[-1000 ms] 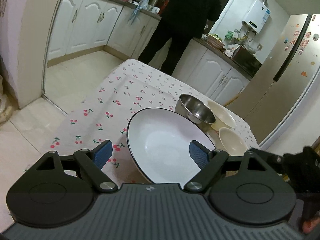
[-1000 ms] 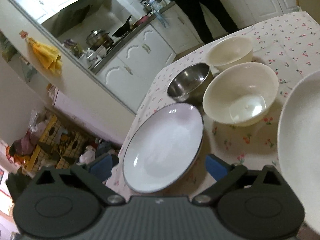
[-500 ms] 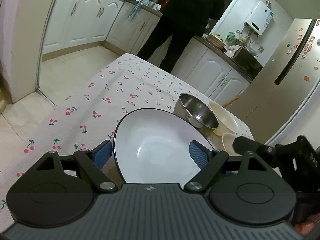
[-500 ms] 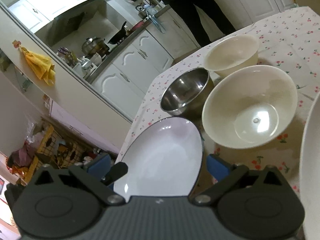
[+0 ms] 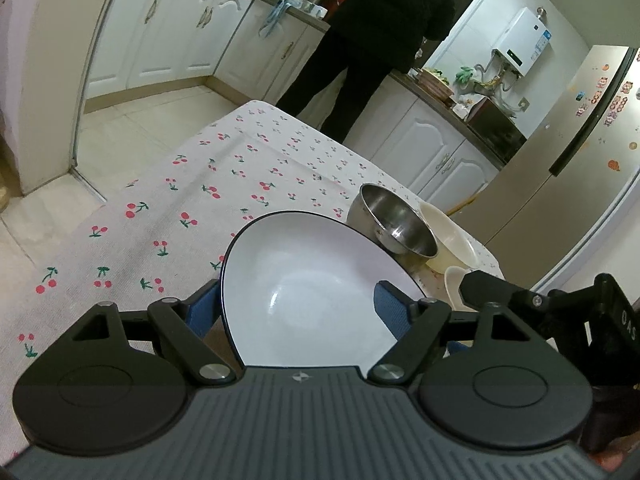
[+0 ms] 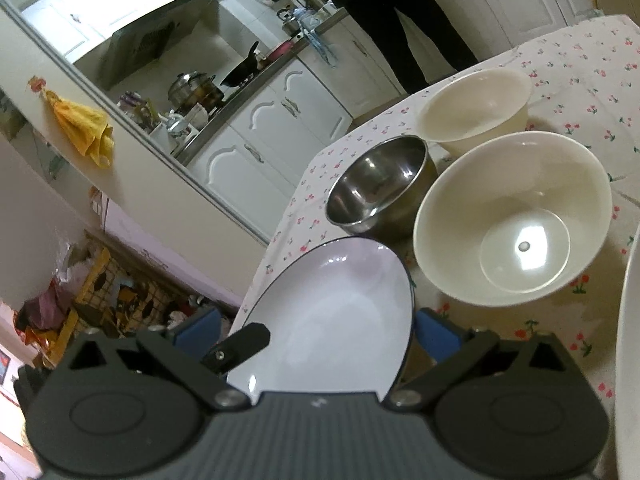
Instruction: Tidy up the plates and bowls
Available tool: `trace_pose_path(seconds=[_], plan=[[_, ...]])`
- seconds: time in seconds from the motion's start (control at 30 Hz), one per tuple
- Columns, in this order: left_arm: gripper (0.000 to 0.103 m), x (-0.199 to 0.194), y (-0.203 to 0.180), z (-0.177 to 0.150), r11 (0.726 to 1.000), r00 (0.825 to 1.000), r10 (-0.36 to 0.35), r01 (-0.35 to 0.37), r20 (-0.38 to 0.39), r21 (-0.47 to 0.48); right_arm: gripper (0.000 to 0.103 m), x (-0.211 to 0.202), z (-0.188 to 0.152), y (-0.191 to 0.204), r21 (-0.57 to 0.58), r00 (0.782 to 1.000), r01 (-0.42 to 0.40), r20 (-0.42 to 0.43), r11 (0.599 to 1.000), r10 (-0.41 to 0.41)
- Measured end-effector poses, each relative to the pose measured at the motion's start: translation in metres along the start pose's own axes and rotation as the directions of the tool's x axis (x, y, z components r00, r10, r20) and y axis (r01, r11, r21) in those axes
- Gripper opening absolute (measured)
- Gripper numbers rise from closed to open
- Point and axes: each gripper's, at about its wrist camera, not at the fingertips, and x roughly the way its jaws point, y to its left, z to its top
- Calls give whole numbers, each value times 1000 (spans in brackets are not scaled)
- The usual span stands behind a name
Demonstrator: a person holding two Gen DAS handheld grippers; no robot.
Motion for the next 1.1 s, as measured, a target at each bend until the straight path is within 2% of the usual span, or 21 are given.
trace_pose_path(seconds=[0.07,0.13,0.2,0.23,0.3,0.33,0.4,0.43,0.5,0.6,0.87,1.1], plan=[[90,-2,0,-2,1000,1000,6,-6,5,1,103,-1,-1,1,-8,1000,0,-2,1000,0],[79,-5,2,-4,1000,1000,22,-22,12,6,103,-2,-3,2,-22,1000,2,-3,1000,-2],[63,-6,3,-4,999,999,41,-41,18,6,103,-4,-6,3,-43,1000,4,-2,999,-4],[59,-6,3,-4,999,998,52,-52,22,7,102,-4,-7,3,-50,1000,5,-1,999,-5],[45,-7,3,-5,997,997,74,-74,31,10,97,-5,-10,3,-63,1000,12,8,998,-12],[43,-8,4,-6,997,996,82,-82,34,12,95,-6,-11,4,-73,1000,21,13,997,-20],[36,-7,4,-7,995,995,98,-99,35,21,82,-4,-13,6,-110,998,59,22,992,-57],[35,-6,3,-8,994,994,104,-105,36,23,77,-2,-14,6,-131,996,82,27,988,-79],[31,-6,2,-9,993,992,116,-117,41,28,56,2,-16,7,-176,991,130,40,976,-125],[28,-6,3,-10,991,991,127,-129,46,35,44,7,-19,3,-212,985,171,46,962,-165],[24,-12,1,-16,989,990,134,-136,50,53,35,7,-28,3,-269,977,213,71,940,-201],[24,-26,1,-25,992,991,121,-123,59,36,34,-6,-40,6,-317,973,229,103,920,-207]])
